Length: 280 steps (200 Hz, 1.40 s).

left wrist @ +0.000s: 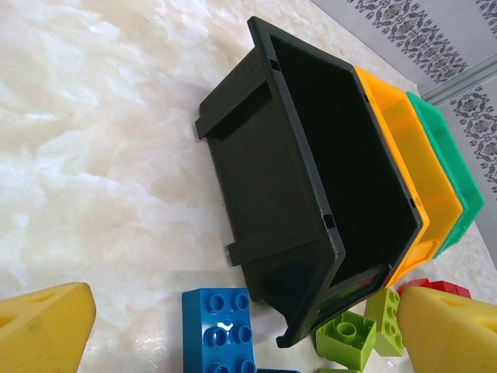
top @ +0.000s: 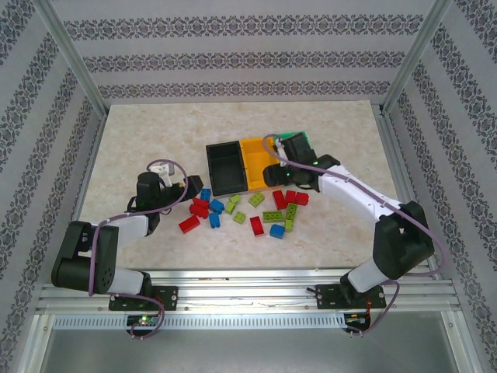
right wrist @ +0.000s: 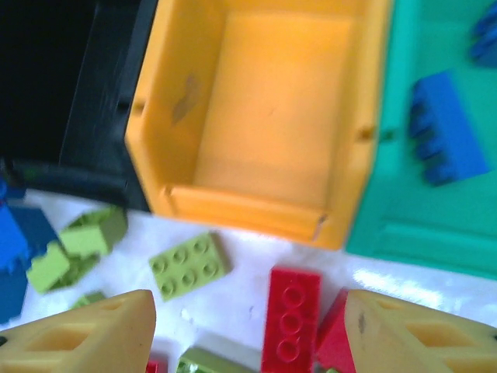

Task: Sort the legos into containers by color
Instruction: Pick up the lego from the center of the table.

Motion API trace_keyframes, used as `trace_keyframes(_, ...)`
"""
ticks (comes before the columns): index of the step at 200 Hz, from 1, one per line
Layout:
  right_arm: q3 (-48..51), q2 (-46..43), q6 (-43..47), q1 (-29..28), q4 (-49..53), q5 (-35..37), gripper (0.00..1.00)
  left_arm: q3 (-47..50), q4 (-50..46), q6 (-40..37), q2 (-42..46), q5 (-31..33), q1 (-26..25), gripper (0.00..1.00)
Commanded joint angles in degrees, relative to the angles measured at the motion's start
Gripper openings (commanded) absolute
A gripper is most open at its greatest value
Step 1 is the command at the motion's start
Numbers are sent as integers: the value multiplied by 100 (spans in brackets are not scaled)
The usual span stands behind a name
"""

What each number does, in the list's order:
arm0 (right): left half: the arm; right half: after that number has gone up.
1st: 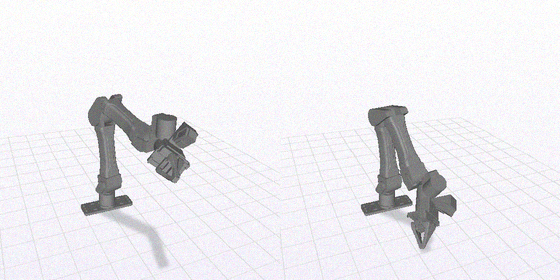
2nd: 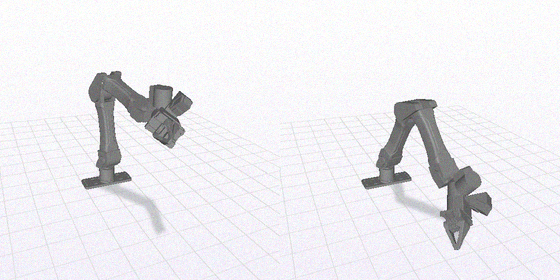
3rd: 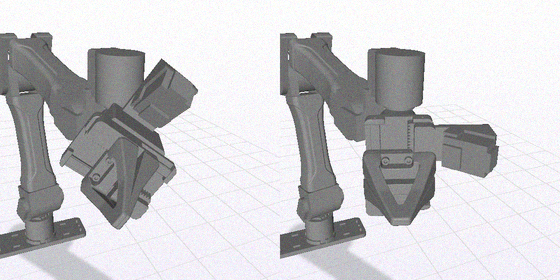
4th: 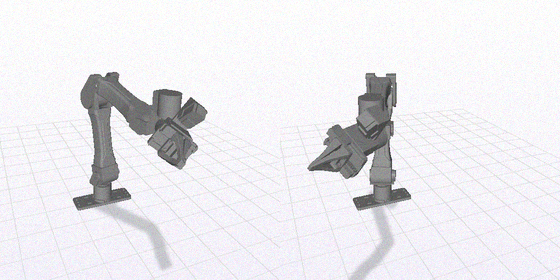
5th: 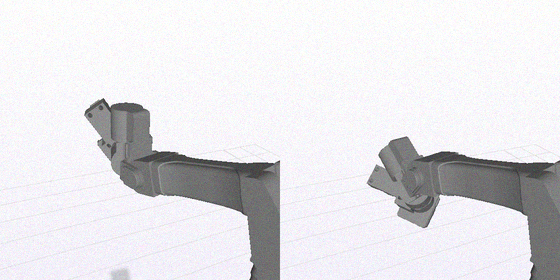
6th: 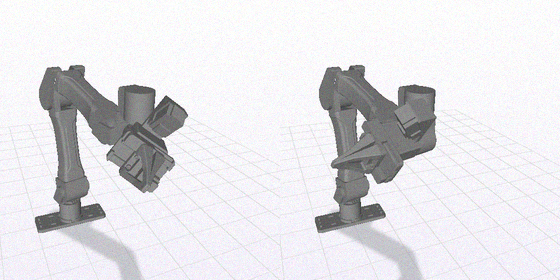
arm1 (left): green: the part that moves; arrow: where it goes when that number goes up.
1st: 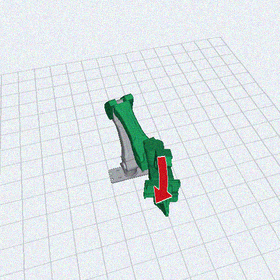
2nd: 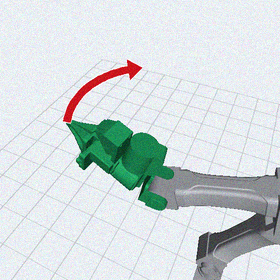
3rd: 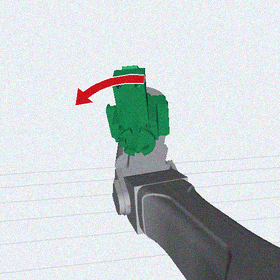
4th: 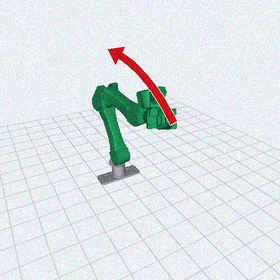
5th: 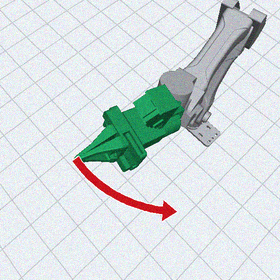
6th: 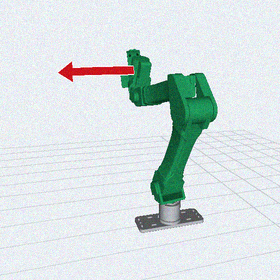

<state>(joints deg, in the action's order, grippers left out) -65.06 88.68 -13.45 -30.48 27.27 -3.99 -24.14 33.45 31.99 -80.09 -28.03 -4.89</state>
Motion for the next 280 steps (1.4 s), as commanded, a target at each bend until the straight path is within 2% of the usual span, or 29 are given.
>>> trace_keyframes(1,33,391,268,-440,266,-42,67,-69,78,36,64,26,-53,100)
trace_keyframes(60,-526,1623,378,-942,455,412,70,-60,23,-8,130,69,-56,100)
trace_keyframes(136,-805,2306,467,-951,265,636,72,-60,-28,-43,186,96,-54,100)
trace_keyframes(162,-955,2475,468,-968,292,515,68,-76,-5,-11,182,23,-55,100)
trace_keyframes(195,-873,2337,475,-992,259,369,56,-72,-23,-35,185,84,-54,100)
trace_keyframes(249,-587,1397,386,-938,141,293,54,-72,17,8,152,55,-51,100)
trace_keyframes(280,-658,996,156,-608,-198,80,54,-57,16,1,145,69,-51,100)
